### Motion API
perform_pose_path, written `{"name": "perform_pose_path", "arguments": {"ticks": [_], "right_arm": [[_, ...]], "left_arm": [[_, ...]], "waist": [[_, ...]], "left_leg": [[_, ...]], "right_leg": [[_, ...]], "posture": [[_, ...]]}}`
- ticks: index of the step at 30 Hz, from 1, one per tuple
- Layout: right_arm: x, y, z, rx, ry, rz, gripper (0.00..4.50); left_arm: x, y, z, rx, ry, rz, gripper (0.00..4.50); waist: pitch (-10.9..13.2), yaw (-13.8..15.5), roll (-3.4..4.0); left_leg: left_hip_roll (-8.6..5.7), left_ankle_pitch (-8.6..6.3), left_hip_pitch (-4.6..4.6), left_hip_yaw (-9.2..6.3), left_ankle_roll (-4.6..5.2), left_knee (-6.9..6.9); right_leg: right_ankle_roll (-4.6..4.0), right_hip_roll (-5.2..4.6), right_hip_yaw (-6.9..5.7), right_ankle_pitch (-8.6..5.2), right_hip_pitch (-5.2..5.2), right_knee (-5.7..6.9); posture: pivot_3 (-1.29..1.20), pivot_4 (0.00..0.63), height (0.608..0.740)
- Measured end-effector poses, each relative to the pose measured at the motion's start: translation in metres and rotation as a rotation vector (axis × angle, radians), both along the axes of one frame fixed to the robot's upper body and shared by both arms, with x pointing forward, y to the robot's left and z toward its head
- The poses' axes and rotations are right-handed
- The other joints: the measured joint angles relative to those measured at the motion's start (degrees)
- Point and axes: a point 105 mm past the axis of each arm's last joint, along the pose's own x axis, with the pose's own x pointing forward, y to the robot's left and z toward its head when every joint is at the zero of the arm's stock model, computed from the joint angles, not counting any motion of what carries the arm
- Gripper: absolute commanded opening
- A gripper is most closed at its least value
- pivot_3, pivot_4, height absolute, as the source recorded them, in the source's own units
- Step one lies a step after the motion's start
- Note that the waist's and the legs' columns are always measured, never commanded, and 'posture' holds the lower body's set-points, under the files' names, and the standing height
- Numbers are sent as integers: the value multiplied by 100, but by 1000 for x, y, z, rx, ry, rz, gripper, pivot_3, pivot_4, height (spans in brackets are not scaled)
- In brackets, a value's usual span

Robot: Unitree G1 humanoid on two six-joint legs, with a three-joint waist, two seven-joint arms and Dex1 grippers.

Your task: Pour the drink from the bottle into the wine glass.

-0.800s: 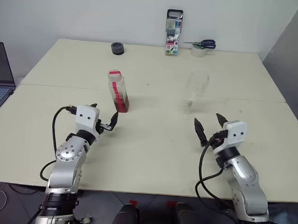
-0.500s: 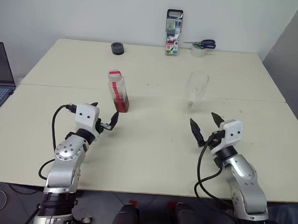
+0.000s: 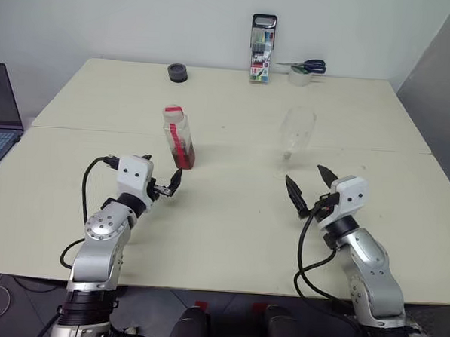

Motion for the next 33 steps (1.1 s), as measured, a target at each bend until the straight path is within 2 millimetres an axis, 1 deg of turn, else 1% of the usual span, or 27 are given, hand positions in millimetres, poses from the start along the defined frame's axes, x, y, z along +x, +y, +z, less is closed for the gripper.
{"name": "perform_pose_path", "arguments": {"ticks": [4, 9, 13, 17, 21, 25, 30, 33], "right_arm": [[2, 1, 4, -11, -15, 9, 4500], [1, 0, 2, -35, -1, 26, 4500], [-3, 5, 1, -41, 41, 103, 4500], [-12, 19, 14, -54, 59, 249, 4500], [-20, 31, 32, -97, 80, 404, 4500], [-24, 31, 35, -133, 148, 493, 4500], [-29, 34, 46, -143, 168, 570, 4500], [-34, 38, 48, -133, 185, 615, 4500]], "left_arm": [[0, -3, 0, 2, 0, -16, 4483], [1, -10, -1, -18, 4, -41, 4483], [1, -17, 0, -52, 8, -78, 4483], [4, -24, 3, -110, -5, -80, 4483], [19, -23, 13, -99, -33, 1, 4483], [26, -24, 15, -74, -37, 38, 4483], [31, -24, 9, -65, -17, 66, 4483], [36, -25, 13, -68, -26, 73, 4483]], "waist": [[0, 0, 0], [0, 0, 0], [0, 0, 0], [0, 1, 0], [-1, 6, -2], [-1, 8, -2], [-1, 11, -3], [-1, 13, -3]], "left_leg": [[0, 0, 0, -1, 0, 0], [0, 0, 0, 0, 0, 0], [0, 0, -1, 0, 0, 0], [0, 0, -1, -1, 0, 3], [-1, 0, -2, -5, 1, 6], [-4, -1, -4, -3, 1, 5], [-3, -1, -5, -4, 1, 5], [-4, -1, -7, -5, 1, 7]], "right_leg": [[0, 0, -1, 0, 0, 0], [0, -1, 0, 0, 0, -1], [0, 0, 0, 0, 0, 0], [0, 0, -1, 0, 1, 0], [0, 1, -5, 0, 5, -2], [0, -2, -3, 0, 5, -7], [0, -2, -5, 0, 4, -6], [0, -2, -6, 0, 4, -6]], "posture": [[0, 150, 740], [0, 150, 740], [0, 150, 740], [0, 150, 740], [0, 150, 740], [0, 150, 740], [0, 150, 740], [0, 150, 740]]}}
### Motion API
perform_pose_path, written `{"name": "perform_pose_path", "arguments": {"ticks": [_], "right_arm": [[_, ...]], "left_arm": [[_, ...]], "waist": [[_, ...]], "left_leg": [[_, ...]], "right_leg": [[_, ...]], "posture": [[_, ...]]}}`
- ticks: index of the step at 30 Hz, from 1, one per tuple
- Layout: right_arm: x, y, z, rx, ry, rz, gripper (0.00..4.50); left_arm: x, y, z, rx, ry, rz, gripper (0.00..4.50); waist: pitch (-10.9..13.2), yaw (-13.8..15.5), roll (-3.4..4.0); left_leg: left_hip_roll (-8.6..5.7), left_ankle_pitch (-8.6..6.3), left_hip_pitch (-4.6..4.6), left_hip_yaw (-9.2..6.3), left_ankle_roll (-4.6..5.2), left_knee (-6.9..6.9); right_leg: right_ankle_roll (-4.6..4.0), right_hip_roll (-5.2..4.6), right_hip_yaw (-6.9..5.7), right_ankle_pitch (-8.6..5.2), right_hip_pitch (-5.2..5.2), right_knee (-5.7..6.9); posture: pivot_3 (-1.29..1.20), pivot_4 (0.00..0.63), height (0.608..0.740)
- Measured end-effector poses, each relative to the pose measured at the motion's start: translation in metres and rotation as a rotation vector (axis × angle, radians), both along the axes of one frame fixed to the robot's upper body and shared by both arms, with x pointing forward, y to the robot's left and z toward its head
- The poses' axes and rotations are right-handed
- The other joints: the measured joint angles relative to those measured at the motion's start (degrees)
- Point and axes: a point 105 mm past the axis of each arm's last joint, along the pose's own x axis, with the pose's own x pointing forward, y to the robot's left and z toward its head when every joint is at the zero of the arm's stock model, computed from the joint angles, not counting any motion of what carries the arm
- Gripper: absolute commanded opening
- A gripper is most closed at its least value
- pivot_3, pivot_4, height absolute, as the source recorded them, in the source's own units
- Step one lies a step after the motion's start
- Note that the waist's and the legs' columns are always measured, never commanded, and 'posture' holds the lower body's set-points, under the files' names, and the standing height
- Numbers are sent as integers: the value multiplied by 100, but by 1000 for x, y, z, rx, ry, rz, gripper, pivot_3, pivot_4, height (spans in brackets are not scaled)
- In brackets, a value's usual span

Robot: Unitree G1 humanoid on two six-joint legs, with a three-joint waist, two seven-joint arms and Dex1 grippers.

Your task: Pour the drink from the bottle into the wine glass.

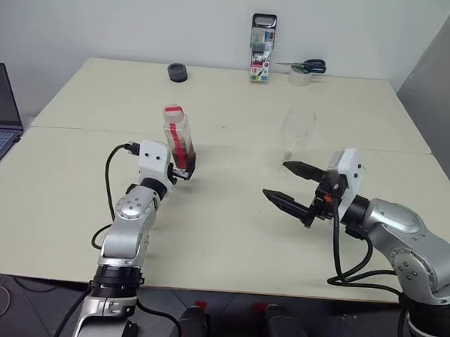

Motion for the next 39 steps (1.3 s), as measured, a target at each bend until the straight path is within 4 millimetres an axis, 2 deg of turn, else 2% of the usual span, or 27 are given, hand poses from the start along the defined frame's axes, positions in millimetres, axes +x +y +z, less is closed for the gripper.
{"name": "perform_pose_path", "arguments": {"ticks": [5, 13, 21, 24, 35, 38, 39], "right_arm": [[-1, 4, 9, -4, -9, 42, 4500], [0, 5, 12, -6, -19, 46, 4500], [1, 4, 11, -8, -15, 43, 4500], [1, 3, 11, -10, -15, 43, 4500], [1, 4, 12, -11, -19, 46, 4500], [1, 4, 12, -11, -18, 47, 4500], [1, 4, 12, -10, -17, 47, 4500]], "left_arm": [[10, -5, 7, -14, -10, -3, 4483], [23, -3, 11, -11, -14, 21, 4483], [38, -4, 28, 8, -45, 36, 4483], [40, -4, 34, 13, -55, 35, 4483], [44, -9, 34, 14, -30, 33, 4483], [45, -8, 33, 14, -21, 44, 3894], [45, -7, 32, 15, -18, 51, 3559]], "waist": [[0, 1, 0], [0, 2, 0], [1, 2, -1], [1, 0, -1], [1, 1, -2], [1, 1, -1], [1, 1, -1]], "left_leg": [[0, 0, -2, -1, 0, 1], [-1, 0, -6, -2, -1, 2], [-2, 1, -10, -2, -1, 3], [-1, 1, -11, -2, -2, 2], [-1, 1, -11, -2, -2, 2], [-2, 1, -11, -2, -2, 2], [-2, 1, -11, -2, -2, 2]], "right_leg": [[0, 0, -2, 0, -1, 0], [0, -1, -2, 0, -4, 0], [0, -1, -4, 0, -7, 0], [0, -1, -3, 0, -9, -1], [0, -2, -3, 0, -9, 0], [0, -2, -3, 0, -9, 0], [0, -2, -3, 0, -9, -1]], "posture": [[0, 150, 740], [0, 150, 740], [0, 150, 740], [0, 150, 740], [0, 150, 740], [0, 150, 740], [0, 150, 740]]}}
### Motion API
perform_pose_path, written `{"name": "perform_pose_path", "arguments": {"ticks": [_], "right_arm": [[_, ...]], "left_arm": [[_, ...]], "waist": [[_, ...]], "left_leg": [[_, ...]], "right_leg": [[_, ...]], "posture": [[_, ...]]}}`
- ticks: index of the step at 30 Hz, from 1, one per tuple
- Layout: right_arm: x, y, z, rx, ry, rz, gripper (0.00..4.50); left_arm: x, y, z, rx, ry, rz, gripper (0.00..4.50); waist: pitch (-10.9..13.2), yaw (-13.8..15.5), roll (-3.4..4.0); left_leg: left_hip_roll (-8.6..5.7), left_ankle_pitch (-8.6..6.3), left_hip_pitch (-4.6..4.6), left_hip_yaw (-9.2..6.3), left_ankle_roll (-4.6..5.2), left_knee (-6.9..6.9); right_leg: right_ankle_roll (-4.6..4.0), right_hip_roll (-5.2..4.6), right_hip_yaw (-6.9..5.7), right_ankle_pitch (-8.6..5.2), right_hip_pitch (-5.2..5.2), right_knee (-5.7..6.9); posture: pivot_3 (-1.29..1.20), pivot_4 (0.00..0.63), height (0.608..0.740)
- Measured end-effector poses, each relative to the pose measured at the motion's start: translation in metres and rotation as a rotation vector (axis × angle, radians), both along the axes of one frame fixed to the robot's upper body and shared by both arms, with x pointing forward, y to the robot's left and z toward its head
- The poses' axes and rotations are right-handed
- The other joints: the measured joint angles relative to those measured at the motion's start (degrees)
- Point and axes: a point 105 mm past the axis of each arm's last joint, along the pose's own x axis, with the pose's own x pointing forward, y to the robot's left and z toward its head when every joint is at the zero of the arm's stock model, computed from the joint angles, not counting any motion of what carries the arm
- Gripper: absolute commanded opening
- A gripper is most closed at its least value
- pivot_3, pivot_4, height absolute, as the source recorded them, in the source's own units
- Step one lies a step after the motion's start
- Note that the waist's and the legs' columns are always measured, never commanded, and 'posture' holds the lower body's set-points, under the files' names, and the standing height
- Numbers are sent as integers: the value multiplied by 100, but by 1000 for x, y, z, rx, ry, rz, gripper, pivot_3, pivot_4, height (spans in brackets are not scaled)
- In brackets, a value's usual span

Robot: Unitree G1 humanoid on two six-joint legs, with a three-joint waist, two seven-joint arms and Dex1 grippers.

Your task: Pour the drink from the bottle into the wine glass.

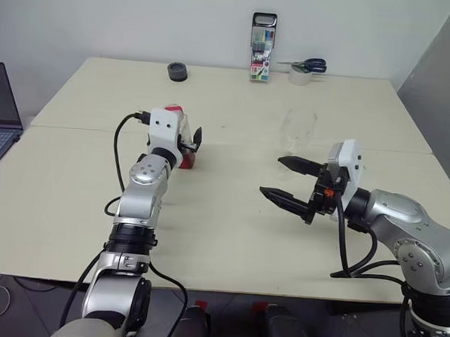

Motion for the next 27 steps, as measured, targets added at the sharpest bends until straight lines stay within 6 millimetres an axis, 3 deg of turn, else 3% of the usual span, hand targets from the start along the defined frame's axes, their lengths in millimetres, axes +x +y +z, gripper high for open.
{"name": "perform_pose_path", "arguments": {"ticks": [4, 6, 17, 27], "right_arm": [[0, 0, 1, 9, 2, 5, 4500], [-1, 1, 3, 15, 1, 10, 4500], [1, 2, 8, 18, -17, 4, 4500], [5, -1, 11, 28, -71, -79, 4500]], "left_arm": [[0, 1, -2, 1, 10, 8, 2275], [0, 0, -1, 0, 10, 5, 1871], [-3, -8, 2, 21, -31, -82, 1807], [-27, -59, -2, -35, 23, -564, 1786]], "waist": [[0, 0, 0], [0, -8, 0], [0, -9, 0], [0, -11, 0]], "left_leg": [[0, 0, 0, 0, 0, 0], [1, 0, 1, 1, 0, 0], [0, 1, -2, 0, -1, -1], [-1, 1, -6, 0, -2, 0]], "right_leg": [[0, 0, 0, 0, 0, 0], [0, 0, 1, 0, 0, 0], [0, -1, 0, 0, -2, 0], [0, -2, -2, 0, -4, -1]], "posture": [[0, 150, 740], [0, 150, 740], [0, 150, 740], [0, 150, 740]]}}
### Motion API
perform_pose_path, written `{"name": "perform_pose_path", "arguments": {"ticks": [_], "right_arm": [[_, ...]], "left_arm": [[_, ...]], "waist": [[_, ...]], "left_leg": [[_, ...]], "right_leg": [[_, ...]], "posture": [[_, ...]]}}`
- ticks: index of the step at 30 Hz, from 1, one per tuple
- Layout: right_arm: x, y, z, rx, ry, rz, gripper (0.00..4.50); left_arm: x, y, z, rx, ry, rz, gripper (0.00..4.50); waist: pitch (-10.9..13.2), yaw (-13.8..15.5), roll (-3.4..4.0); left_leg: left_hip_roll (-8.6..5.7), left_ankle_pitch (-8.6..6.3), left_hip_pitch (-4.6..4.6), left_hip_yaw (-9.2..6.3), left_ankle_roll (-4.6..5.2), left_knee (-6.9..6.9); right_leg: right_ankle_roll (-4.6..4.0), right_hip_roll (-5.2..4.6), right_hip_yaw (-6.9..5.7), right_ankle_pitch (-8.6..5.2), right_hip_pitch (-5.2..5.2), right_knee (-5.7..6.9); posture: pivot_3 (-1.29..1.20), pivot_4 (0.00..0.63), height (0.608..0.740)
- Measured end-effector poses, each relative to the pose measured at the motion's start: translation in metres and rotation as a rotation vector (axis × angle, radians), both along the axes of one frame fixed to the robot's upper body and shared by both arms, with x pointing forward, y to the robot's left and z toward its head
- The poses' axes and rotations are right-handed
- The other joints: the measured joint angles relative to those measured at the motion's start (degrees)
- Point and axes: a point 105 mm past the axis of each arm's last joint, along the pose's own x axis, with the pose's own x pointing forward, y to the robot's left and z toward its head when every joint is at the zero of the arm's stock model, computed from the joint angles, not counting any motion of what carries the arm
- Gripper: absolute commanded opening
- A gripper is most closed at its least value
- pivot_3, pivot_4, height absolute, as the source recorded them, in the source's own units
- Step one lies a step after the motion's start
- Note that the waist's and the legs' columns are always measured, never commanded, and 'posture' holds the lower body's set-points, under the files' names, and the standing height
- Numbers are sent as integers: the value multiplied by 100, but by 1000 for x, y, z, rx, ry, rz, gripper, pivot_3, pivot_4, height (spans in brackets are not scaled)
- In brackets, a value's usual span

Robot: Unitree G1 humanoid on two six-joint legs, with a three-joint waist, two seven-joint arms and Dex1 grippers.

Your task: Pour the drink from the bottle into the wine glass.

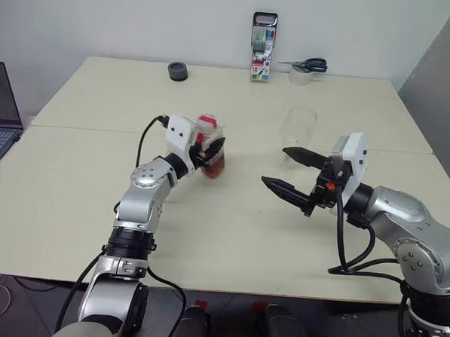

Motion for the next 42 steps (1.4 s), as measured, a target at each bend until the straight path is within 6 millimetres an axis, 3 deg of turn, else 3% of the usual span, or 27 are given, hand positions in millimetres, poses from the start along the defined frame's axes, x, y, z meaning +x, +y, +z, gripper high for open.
{"name": "perform_pose_path", "arguments": {"ticks": [5, 9, 18, 30, 33, 39, 42], "right_arm": [[2, 5, 10, 1, -21, -30, 4500], [8, 15, 19, -31, -15, -54, 4500], [12, 42, 18, -6, 23, -39, 4500], [30, 45, 7, 4, 40, -127, 4500], [32, 45, 8, 9, 32, -137, 3937], [32, 50, 6, 12, 30, -113, 1924], [31, 51, 5, -3, 20, -89, 1903]], "left_arm": [[-23, -29, -4, 77, 8, -307, 1778], [-30, -48, 2, 131, -30, -463, 1777], [-35, -61, 5, 124, -18, -620, 1776], [-41, -64, 3, 134, -4, -682, 1775], [-41, -64, 3, 135, -4, -682, 1775], [-41, -62, 3, 141, 0, -679, 1767], [-42, -61, 1, 142, 3, -678, 1766]], "waist": [[1, -9, 2], [1, -5, 2], [1, -21, 2], [1, -41, 2], [1, -46, 2], [1, -65, 3], [1, -64, 3]], "left_leg": [[1, 0, 1, 1, 0, 1], [1, 0, 1, -2, 1, 0], [0, -1, -6, -2, 2, 0], [0, -1, -5, -3, 2, 0], [0, -1, -5, -3, 2, 0], [1, -1, -4, -4, 3, -1], [0, -1, -5, -4, 3, 0]], "right_leg": [[0, 1, 1, 0, -1, 2], [0, 3, -1, 0, -1, 2], [0, 2, -1, 0, -5, -1], [0, 3, 0, 0, -6, 1], [0, 2, 0, 0, -6, 1], [0, 3, 0, 0, -6, 1], [0, 2, -1, 0, -6, 1]], "posture": [[0, 150, 740], [0, 150, 740], [0, 150, 740], [0, 150, 740], [0, 150, 740], [0, 150, 740], [0, 150, 740]]}}
